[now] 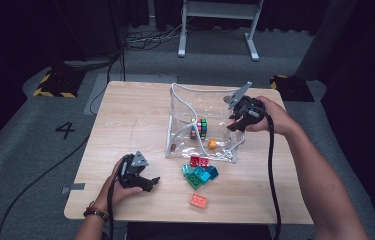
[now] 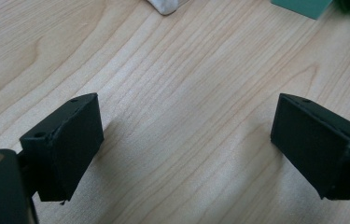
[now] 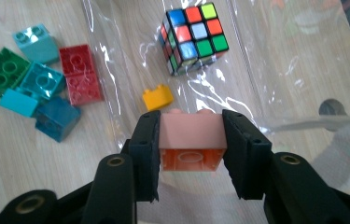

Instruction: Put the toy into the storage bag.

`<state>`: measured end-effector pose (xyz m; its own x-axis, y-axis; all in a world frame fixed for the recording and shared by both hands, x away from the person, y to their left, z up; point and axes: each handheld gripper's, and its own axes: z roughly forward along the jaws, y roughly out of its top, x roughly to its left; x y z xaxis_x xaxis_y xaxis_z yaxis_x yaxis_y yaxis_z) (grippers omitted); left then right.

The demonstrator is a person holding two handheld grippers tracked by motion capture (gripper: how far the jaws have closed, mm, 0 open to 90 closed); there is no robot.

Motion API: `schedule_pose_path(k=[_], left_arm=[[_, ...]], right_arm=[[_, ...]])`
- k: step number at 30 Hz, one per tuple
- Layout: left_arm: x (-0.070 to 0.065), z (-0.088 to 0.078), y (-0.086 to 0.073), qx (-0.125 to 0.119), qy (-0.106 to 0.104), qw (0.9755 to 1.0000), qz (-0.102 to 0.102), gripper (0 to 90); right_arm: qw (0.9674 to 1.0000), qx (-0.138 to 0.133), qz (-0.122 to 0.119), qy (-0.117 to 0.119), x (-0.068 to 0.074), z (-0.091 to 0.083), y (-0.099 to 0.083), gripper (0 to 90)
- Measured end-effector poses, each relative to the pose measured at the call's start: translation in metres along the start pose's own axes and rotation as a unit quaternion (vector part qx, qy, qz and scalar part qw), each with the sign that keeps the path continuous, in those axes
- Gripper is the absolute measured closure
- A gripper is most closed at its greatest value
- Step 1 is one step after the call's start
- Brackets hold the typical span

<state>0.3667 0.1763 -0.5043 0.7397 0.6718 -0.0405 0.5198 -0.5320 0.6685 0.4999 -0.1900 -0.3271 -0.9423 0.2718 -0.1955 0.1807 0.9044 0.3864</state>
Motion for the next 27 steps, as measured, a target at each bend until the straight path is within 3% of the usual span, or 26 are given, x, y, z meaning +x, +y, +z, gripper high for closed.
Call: schedule_pose_path(k=[4, 16, 21, 27], left_arm=[[0.0, 0.0, 0.0, 0.0, 0.0, 1.0, 0.0, 9.5], [0.0, 0.0, 0.0, 0.0, 0.003, 1.0, 0.001, 9.5], [0.0, 0.0, 0.0, 0.0, 0.004, 1.0, 0.001, 9.5], [0.0, 0.0, 0.0, 0.0, 0.004, 1.0, 0.001, 9.5]], right_arm=[[0.9998, 0.016, -0.006, -0.005, -0.001, -0.004, -0.003, 59.2], [0.9999, 0.006, -0.009, -0.005, 0.001, -0.005, -0.005, 58.0], [0.9995, -0.03, -0.008, -0.012, 0.005, -0.01, -0.008, 55.1], [0.9946, -0.101, 0.006, -0.023, 0.011, -0.024, -0.019, 54.1]])
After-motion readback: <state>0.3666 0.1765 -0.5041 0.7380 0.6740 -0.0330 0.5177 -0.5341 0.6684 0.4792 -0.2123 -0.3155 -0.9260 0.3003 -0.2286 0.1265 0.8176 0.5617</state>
